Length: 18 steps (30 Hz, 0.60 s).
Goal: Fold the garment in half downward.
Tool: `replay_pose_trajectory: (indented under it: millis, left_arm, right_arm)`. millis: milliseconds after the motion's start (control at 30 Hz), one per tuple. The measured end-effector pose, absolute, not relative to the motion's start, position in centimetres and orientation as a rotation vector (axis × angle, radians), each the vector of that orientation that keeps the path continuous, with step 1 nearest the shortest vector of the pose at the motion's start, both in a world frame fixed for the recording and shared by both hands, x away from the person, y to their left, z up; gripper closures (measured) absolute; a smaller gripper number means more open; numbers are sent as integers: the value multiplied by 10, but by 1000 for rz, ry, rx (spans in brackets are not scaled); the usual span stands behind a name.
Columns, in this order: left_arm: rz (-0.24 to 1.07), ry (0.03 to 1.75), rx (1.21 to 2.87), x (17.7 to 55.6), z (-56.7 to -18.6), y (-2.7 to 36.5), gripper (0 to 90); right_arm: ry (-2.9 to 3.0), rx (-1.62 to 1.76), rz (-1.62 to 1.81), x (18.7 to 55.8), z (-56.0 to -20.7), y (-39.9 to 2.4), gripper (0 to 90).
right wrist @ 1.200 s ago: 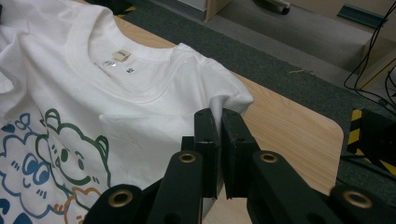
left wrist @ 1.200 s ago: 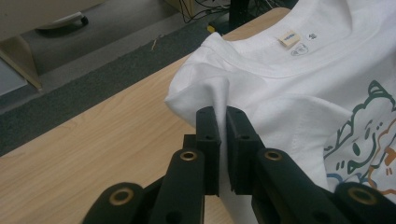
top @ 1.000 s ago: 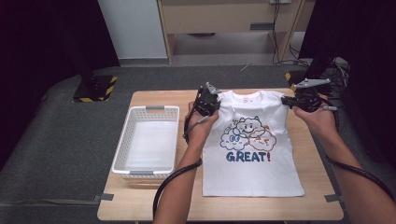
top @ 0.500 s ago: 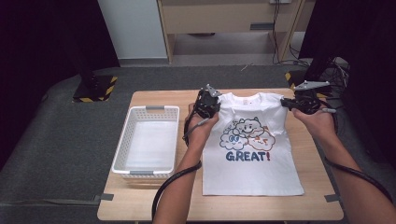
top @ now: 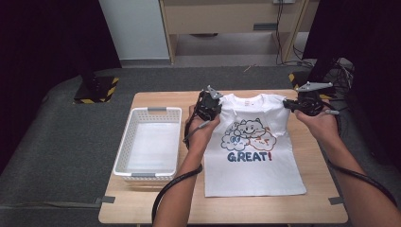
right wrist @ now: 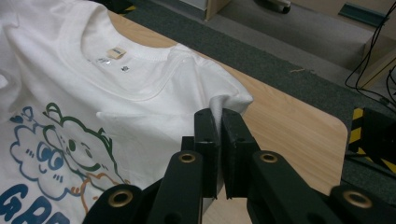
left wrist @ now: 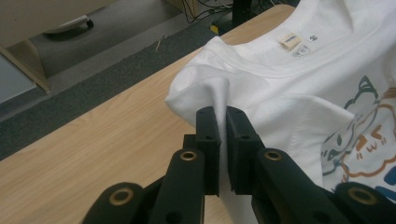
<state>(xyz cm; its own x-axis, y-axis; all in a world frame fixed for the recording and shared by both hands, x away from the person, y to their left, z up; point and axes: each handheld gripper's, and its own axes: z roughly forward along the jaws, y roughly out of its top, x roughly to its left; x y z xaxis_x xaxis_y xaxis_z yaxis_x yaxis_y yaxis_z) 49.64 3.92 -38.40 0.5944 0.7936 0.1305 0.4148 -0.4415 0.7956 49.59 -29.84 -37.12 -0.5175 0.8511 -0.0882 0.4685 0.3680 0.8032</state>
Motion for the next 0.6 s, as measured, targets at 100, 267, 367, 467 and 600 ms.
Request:
replay_pose_trajectory:
  millis: [100,267,367,467,600]
  left_arm:
    - [645,958,2079,487,-389,39,846]
    - [643,958,2085,477,-395,39,846]
    - [640,957,2099,467,-401,38,846]
    - [636,961,2106,463,-405,38,846]
    - [637,958,2116,455,-410,37,846]
  right_arm:
    - [2137,1145,1019,490,-376,-299,861]
    - [2143,1140,1021,481,-380,-298,861]
    - [2150,1141,1020,473,-384,-298,861]
    - [2158,1144,1017,469,-389,-296,861]
    - [2161,1146,1026,464,-393,-294,861]
